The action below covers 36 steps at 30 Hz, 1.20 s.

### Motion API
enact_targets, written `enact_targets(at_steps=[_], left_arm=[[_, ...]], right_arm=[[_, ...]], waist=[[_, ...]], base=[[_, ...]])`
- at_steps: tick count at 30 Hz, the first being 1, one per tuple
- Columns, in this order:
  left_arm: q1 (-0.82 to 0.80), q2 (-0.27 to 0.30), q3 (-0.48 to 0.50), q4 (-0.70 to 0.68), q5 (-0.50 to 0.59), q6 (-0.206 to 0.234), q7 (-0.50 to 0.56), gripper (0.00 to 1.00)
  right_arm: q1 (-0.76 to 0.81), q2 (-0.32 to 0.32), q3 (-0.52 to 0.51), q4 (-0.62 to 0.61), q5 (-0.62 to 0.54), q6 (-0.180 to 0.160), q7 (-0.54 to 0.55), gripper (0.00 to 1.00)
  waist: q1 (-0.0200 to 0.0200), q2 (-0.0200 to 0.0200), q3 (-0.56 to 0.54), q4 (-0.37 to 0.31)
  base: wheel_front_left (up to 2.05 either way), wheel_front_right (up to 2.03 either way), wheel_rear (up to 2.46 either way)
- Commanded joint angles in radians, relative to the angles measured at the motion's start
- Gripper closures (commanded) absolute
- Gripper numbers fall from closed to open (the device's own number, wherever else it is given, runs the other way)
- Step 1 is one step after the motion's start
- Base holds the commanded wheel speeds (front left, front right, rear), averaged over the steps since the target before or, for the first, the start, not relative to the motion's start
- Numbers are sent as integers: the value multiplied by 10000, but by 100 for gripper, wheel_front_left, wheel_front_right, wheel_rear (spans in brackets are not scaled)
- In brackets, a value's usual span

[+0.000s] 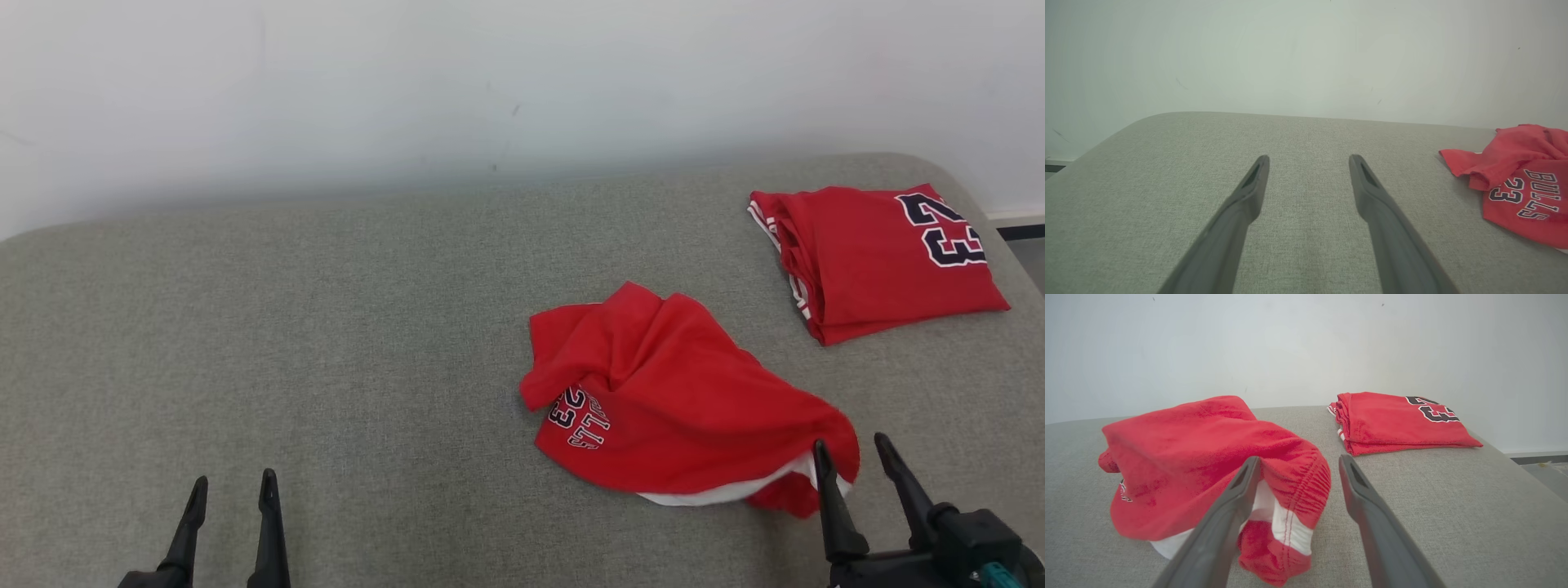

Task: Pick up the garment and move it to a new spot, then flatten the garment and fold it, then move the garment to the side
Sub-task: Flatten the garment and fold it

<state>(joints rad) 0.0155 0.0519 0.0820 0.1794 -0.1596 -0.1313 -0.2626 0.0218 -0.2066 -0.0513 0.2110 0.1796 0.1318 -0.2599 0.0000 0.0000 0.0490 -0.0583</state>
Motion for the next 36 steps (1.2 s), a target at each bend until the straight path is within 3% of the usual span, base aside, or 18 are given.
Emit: enact_targets(at_steps=[1, 8, 17, 30, 36], left_arm=[[-18, -14, 28, -8, 19, 13, -30, 0], [46, -19, -19, -57, 62, 14, -31, 0], [-223, -11, -513, 112, 73, 14, -30, 0], [-2077, 598, -3612, 2251, -734, 15, -31, 0], [-3077, 799, -4478, 3263, -1154, 16, -30, 0]], right_arm=[[78, 63, -41, -109, -47, -27, -44, 0], [227, 309, -25, -1253, -230, -27, -54, 0], [193, 666, 264, -1525, -234, -27, -44, 0], [-461, 1132, 909, -1524, -155, -27, -44, 0], [-685, 1301, 994, -1515, -131, -27, -43, 0]], waist=[[0, 0, -13, -15], [0, 0, -50, -84], [0, 0, -17, -246], [0, 0, 594, -1547], [0, 0, 1046, -2130]], base=[[0, 0, 0], [0, 0, 0], [0, 0, 0], [0, 0, 0], [0, 0, 0]])
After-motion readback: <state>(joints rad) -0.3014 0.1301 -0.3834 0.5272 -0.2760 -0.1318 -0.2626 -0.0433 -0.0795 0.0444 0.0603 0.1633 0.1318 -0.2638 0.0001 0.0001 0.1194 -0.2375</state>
